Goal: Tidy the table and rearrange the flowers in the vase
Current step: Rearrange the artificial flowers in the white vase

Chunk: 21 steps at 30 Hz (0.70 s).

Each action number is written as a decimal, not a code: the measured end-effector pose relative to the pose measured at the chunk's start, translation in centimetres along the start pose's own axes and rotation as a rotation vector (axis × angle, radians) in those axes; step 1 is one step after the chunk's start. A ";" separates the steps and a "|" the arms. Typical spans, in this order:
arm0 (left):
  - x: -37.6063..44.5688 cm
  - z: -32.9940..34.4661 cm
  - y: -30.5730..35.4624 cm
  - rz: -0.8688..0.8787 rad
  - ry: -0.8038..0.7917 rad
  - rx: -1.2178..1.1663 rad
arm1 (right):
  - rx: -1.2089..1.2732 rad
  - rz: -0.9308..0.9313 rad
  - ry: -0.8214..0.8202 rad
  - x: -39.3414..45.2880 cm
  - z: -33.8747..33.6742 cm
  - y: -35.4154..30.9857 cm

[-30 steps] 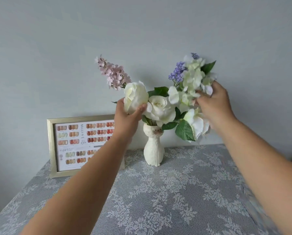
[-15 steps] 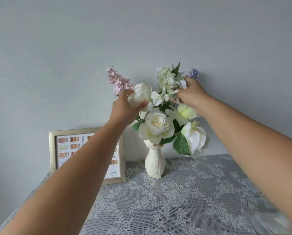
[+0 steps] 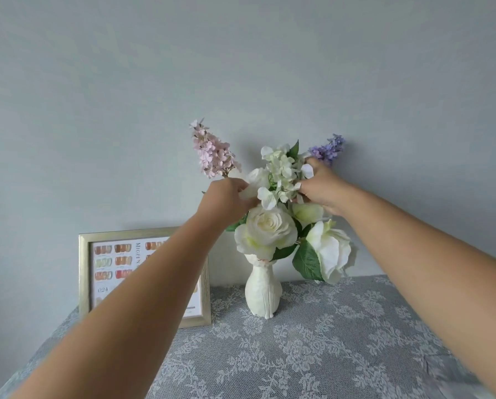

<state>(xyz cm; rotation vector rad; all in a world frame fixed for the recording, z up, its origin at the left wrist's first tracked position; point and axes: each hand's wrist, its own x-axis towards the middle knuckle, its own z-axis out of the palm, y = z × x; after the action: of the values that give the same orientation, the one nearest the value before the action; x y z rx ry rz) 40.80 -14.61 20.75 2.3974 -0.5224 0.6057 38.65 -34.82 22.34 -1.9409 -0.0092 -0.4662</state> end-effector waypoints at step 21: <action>-11.1 3.4 -0.2 0.325 0.179 0.025 | -0.387 -0.350 -0.038 -5.3 -1.0 -0.9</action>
<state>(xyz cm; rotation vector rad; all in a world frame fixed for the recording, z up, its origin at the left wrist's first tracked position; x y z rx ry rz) 32.79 -14.25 12.29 2.2678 -0.8371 0.9624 33.24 -34.20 21.74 -2.3404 -0.3078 -0.7021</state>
